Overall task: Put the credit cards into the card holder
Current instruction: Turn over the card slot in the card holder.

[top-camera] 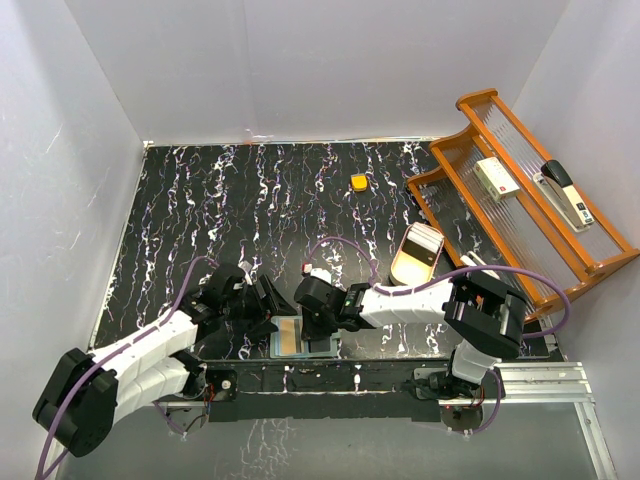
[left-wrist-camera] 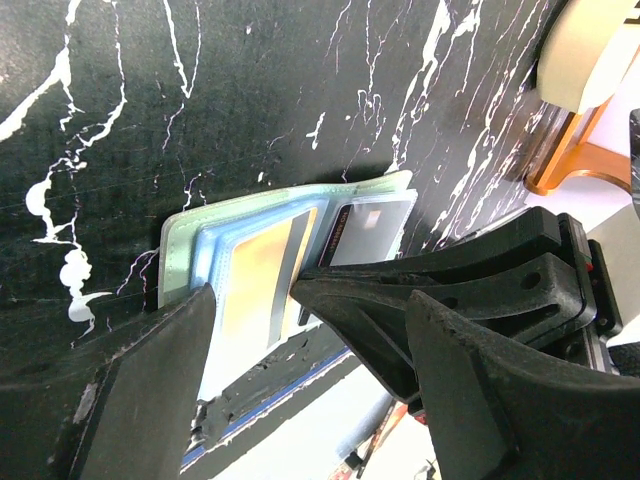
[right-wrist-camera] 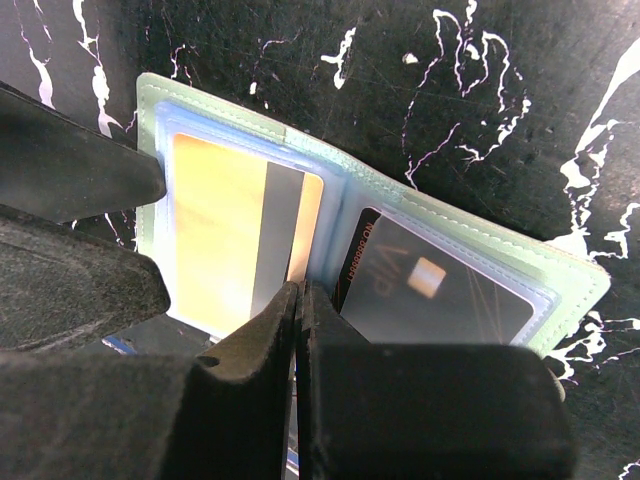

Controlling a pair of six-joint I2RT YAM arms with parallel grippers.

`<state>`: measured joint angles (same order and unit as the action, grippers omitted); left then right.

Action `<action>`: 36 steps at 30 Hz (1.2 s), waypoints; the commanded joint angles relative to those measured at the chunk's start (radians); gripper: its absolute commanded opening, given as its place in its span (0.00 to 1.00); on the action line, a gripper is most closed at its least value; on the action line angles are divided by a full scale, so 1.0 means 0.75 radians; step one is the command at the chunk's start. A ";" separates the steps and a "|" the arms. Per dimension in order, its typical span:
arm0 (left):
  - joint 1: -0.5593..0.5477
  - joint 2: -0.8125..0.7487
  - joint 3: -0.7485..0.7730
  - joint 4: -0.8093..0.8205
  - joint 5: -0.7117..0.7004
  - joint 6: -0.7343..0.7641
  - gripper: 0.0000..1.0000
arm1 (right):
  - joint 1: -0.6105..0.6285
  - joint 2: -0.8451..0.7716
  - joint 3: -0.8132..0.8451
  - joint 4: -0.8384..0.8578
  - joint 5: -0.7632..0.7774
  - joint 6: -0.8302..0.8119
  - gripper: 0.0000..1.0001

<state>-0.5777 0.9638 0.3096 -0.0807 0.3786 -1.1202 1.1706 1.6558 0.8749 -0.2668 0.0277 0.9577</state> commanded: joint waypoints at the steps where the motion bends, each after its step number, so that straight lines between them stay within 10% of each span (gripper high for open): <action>1: 0.006 0.011 -0.014 0.021 0.039 -0.004 0.75 | 0.010 0.093 -0.061 -0.003 0.100 -0.028 0.00; 36: -0.016 -0.142 -0.076 0.335 0.177 -0.315 0.77 | 0.010 -0.002 -0.188 0.292 0.208 -0.091 0.03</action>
<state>-0.5785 0.8986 0.2539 0.1276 0.4763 -1.3018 1.1744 1.6173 0.7883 -0.1261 0.0486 0.9367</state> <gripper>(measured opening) 0.765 0.023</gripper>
